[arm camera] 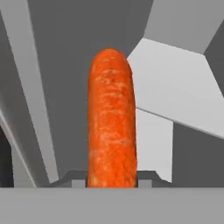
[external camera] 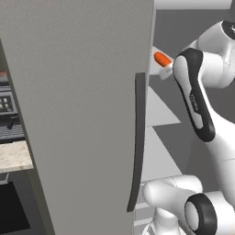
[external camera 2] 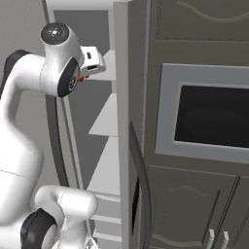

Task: Take the carrot and onion out of the freezer and place them in the tupperware container on the counter. Then put the tupperware containing the vegetables back in the freezer.

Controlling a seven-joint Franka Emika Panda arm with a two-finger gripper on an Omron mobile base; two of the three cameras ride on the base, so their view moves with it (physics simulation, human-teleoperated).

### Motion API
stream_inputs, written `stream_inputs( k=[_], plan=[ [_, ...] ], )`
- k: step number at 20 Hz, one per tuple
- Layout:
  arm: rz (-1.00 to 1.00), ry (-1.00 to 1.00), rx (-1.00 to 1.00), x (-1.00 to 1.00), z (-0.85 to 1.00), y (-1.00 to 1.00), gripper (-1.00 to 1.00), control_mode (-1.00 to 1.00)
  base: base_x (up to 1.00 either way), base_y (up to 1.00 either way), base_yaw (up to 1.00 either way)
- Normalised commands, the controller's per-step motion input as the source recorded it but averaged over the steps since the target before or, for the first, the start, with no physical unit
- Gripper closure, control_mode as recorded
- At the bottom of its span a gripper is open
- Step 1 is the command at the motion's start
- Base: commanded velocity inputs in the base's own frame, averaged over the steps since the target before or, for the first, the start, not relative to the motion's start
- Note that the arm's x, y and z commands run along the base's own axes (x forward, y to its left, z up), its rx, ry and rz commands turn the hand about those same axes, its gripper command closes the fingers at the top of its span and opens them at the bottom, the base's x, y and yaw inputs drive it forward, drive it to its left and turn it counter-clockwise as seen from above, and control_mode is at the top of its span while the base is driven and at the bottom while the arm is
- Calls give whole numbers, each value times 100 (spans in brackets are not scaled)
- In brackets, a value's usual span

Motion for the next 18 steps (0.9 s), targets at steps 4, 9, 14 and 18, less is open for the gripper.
stream_inputs(
  k=[4, 9, 14, 18],
  plan=[
    [0, -3, -7, -98, 16, 18, 100, -100, 0, 0, 0],
    [0, 0, 0, -81, 32, 1, 100, -100, 0, 0, 0],
    [0, 0, 0, -52, 9, 0, 100, -100, 0, 0, 0],
    [0, 1, 0, -11, 0, 3, 100, -100, 0, 0, 0]
  ],
)
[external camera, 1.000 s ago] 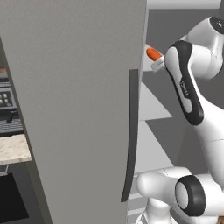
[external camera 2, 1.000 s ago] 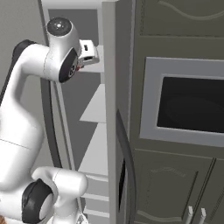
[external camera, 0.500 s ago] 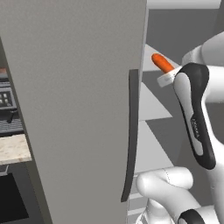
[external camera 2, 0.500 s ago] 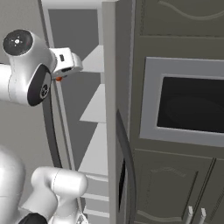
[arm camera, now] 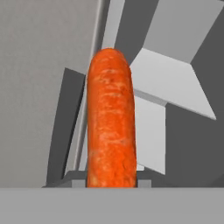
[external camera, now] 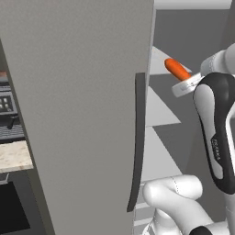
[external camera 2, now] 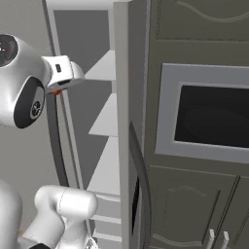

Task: Take the carrot and onion out of the freezer and place them in the tupperware container on the counter. Then put the tupperware containing the vegetables back in the freezer.

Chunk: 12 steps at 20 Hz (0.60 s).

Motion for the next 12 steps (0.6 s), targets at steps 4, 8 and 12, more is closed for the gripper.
stream_inputs(
  k=[4, 8, 12],
  plan=[
    [0, 0, 0, -14, 0, 0, 100, -100, 0, 0, 0],
    [0, 0, 0, 0, 0, 0, 100, -100, 0, 0, 0],
    [0, 0, 0, -4, -1, 0, 100, 100, -33, 16, 0]
  ],
)
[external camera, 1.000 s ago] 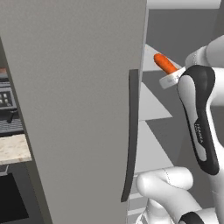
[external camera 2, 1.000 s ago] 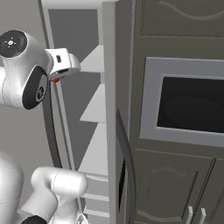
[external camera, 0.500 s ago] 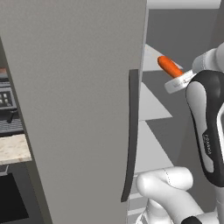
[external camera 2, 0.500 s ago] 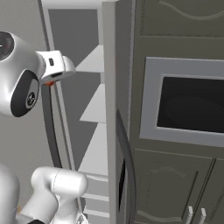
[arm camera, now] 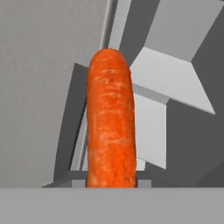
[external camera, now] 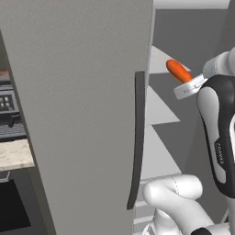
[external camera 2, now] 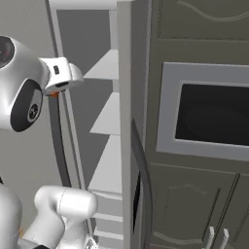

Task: Take the carrot and onion out of the freezer and place them in the tupperware container on the counter. Then put the tupperware containing the vegetables back in the freezer.

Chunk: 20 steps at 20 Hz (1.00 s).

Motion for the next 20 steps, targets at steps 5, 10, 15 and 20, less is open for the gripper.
stream_inputs(
  k=[5, 10, 15, 20],
  plan=[
    [0, 0, 0, 0, 0, 0, 100, 100, -59, 78, 0],
    [0, 0, 0, 0, 0, 0, 100, 100, -66, 78, -1],
    [0, 0, 0, 0, 0, 0, 100, 100, 11, 100, -12],
    [0, 0, 0, 0, 0, 0, 100, 100, 19, 100, -15]
  ],
)
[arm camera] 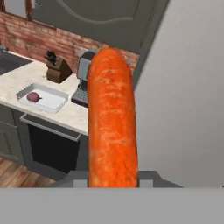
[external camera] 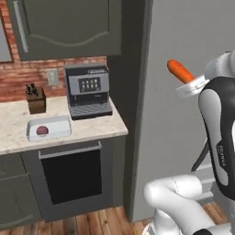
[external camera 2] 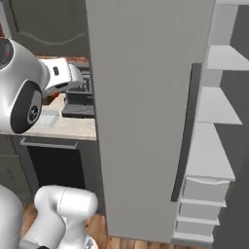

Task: Take the carrot and onion out of the freezer and place them in the tupperware container on the counter. Then put the tupperware containing the vegetables back in the freezer.

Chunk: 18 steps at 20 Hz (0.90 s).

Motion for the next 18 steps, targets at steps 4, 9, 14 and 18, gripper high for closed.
stream_inputs(
  k=[4, 9, 14, 18],
  plan=[
    [0, 0, 0, 0, 0, 0, 100, 100, 14, 100, -12],
    [0, 0, 0, 0, 0, 0, 100, 100, 34, 98, -9],
    [0, 0, 0, 0, 0, 0, 100, 100, 42, 99, -2],
    [0, 0, 0, 0, 0, 0, 100, 100, 71, 63, 0]
  ],
)
